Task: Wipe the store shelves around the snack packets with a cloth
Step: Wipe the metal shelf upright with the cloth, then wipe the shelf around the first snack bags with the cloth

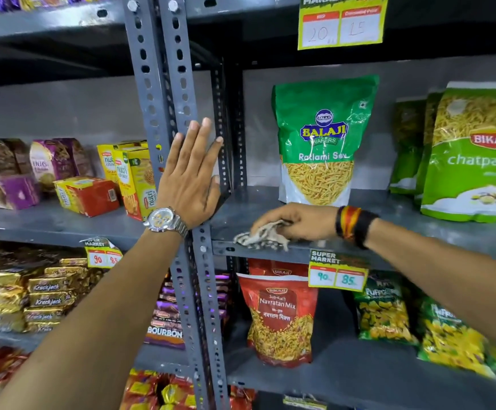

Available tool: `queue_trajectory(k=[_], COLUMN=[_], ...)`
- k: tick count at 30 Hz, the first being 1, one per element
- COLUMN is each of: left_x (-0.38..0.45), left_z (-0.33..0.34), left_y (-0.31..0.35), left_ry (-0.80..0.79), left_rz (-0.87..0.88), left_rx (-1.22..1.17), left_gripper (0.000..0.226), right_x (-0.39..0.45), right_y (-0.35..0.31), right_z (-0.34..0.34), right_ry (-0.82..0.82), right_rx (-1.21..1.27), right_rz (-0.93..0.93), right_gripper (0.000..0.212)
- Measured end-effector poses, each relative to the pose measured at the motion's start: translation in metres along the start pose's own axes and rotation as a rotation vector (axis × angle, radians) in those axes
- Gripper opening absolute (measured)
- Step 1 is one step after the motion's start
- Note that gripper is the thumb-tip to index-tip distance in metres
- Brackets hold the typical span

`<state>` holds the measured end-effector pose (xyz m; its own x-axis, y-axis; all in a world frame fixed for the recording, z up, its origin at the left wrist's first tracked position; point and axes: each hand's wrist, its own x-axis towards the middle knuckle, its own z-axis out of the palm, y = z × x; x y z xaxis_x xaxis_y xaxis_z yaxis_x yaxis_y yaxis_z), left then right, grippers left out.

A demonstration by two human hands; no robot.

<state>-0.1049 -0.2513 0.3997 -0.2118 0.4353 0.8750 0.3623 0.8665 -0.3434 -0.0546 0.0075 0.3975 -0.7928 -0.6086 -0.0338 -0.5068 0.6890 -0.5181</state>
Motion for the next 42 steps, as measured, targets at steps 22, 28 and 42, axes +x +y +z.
queue_trajectory(k=[22,28,42], left_x=[-0.001,-0.003,-0.015], left_z=[-0.005,-0.009,0.008], left_y=[0.008,0.008,0.113], left_ry=[-0.054,-0.068,-0.563], left_rz=[-0.064,-0.077,0.129], left_rx=[0.002,-0.026,-0.344], left_gripper=[0.061,0.059,0.087], right_x=[-0.082,-0.033,-0.126], right_y=[0.055,0.050,0.068], right_z=[-0.031,-0.002,-0.054], right_ry=[0.308,0.370,0.429], right_rx=[-0.001,-0.206,-0.145], right_rz=[0.056,0.090,0.239], right_gripper=[0.056,0.041,0.040])
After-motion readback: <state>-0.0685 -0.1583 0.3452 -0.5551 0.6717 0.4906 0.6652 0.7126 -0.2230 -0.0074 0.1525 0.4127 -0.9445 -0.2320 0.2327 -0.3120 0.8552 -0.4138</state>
